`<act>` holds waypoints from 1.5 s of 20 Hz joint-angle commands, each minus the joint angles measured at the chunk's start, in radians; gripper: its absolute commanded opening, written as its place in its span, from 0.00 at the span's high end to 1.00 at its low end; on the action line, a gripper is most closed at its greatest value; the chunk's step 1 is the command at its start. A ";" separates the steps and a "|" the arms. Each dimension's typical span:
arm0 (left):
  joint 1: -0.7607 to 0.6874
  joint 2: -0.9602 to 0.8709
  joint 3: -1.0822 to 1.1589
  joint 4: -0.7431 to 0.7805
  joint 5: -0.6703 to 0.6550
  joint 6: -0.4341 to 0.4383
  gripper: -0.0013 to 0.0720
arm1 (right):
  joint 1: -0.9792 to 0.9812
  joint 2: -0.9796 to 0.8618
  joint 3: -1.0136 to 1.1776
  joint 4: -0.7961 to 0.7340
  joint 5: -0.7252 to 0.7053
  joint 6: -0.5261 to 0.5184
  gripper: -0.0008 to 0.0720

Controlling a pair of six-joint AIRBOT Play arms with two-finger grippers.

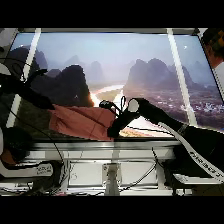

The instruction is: Fold the clothes and pants, and hang the long-sleeved shirts on hangers.

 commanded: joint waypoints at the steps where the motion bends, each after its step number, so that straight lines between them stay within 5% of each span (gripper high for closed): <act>1: 0.000 0.000 0.000 0.003 -0.033 -0.057 0.38 | 0.001 0.000 -0.004 0.000 -0.021 0.003 0.37; 15: 0.000 0.000 0.001 0.387 -0.030 -0.129 0.38 | 0.001 0.000 -0.003 -0.004 -0.051 0.002 0.37; 21: 0.000 0.000 0.001 0.237 0.142 -0.129 0.38 | -0.038 0.002 -0.003 -0.013 -0.195 0.144 0.34; 26: 0.004 0.000 0.002 0.218 0.157 -0.124 0.42 | -0.309 0.000 -0.004 0.008 -0.195 0.152 0.34; 30: 0.004 0.000 0.002 0.214 0.157 -0.124 0.42 | -0.454 -0.025 -0.062 0.201 -0.156 0.152 0.33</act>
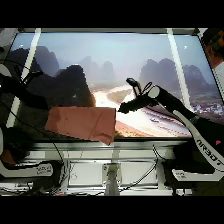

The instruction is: Fold the clothes and pants, and hang the long-sleeved shirts on hangers.

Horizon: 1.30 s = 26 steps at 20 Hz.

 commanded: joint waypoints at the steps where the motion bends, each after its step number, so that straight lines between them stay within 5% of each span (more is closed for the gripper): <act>1: 0.001 0.000 0.001 -0.016 0.008 0.000 0.42 | -0.097 -0.023 -0.053 0.159 0.055 0.006 0.31; 4: 0.001 0.000 0.001 -0.037 0.008 0.000 0.42 | -0.032 -0.032 -0.083 0.182 0.059 0.005 0.04; 13: -0.006 0.000 0.001 -0.085 0.008 0.000 0.42 | 0.079 -0.123 -0.082 0.203 -0.027 0.068 0.05; 19: -0.011 0.000 0.001 -0.169 0.008 0.000 0.42 | 0.103 -0.170 -0.029 0.226 -0.011 0.096 0.09; 22: -0.011 0.000 0.001 -0.194 0.008 0.000 0.42 | 0.138 -0.198 0.023 0.163 -0.006 0.133 0.24; 24: -0.011 0.000 0.001 -0.193 0.008 0.000 0.42 | 0.156 -0.204 0.056 0.133 -0.008 0.144 0.25; 26: -0.011 0.000 0.001 -0.193 0.008 0.000 0.42 | 0.164 -0.206 0.087 0.124 -0.013 0.144 0.45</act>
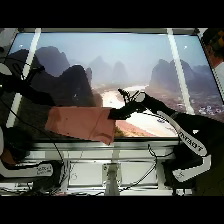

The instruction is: Fold the clothes and pants, and hang the long-sleeved shirts on hangers.

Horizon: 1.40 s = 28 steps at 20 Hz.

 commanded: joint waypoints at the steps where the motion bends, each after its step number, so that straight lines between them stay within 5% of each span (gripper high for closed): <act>1: -0.001 0.000 0.001 -0.012 0.000 0.000 0.42 | 0.019 -0.011 0.060 -0.023 -0.003 0.016 0.49; 3: -0.001 0.000 0.001 -0.012 0.000 0.000 0.42 | 0.019 -0.011 0.085 -0.029 -0.007 0.016 0.58; 6: -0.001 0.000 0.001 -0.012 0.000 0.000 0.46 | 0.019 -0.011 0.137 -0.065 -0.012 0.005 0.97; 10: -0.001 0.000 0.001 -0.012 0.006 0.000 0.96 | 0.018 -0.010 0.279 -0.346 -0.025 0.014 0.98; 13: -0.001 0.000 0.001 -0.013 0.043 0.000 0.96 | -0.010 -0.010 0.394 -0.637 -0.024 0.125 0.98; 16: -0.001 0.000 0.001 -0.012 0.121 -0.035 0.96 | -0.104 -0.007 0.470 -0.764 -0.022 0.181 0.98; 21: -0.001 0.000 0.001 -0.017 0.296 -0.083 0.96 | -0.376 0.092 0.493 -0.811 -0.021 0.256 0.98; 28: -0.001 0.001 0.001 -0.072 0.337 -0.109 0.96 | -0.866 0.215 0.494 -0.838 0.081 0.305 0.98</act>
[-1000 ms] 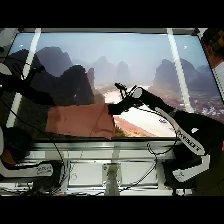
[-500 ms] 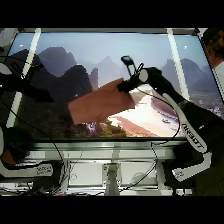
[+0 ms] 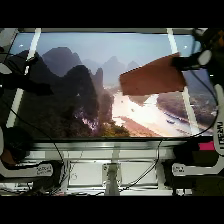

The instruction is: Fold the clothes and pants, and hang the long-sleeved shirts on hangers.

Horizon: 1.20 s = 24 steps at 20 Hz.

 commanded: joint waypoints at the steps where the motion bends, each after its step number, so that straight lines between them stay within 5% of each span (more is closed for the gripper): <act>1: -0.001 0.001 0.001 -0.015 0.060 -0.035 0.96 | -0.258 0.049 0.002 -0.019 0.117 0.031 0.98; 7: -0.051 0.010 0.001 -0.050 0.303 -0.104 0.97 | -0.530 0.061 -0.004 -0.069 0.381 0.148 0.98; 14: -0.224 0.009 0.001 0.027 0.518 -0.182 0.96 | -0.563 0.061 -0.005 -0.117 0.484 0.306 0.96; 16: -0.239 0.006 0.001 0.026 0.518 -0.182 0.96 | -0.562 0.061 -0.005 -0.115 0.494 0.313 0.39; 17: -0.244 0.006 0.001 0.024 0.518 -0.182 0.96 | -0.562 0.061 -0.005 -0.115 0.496 0.312 0.18; 24: -0.244 0.006 0.001 0.024 0.518 -0.182 0.96 | -0.562 0.095 0.045 -0.109 0.426 0.241 0.19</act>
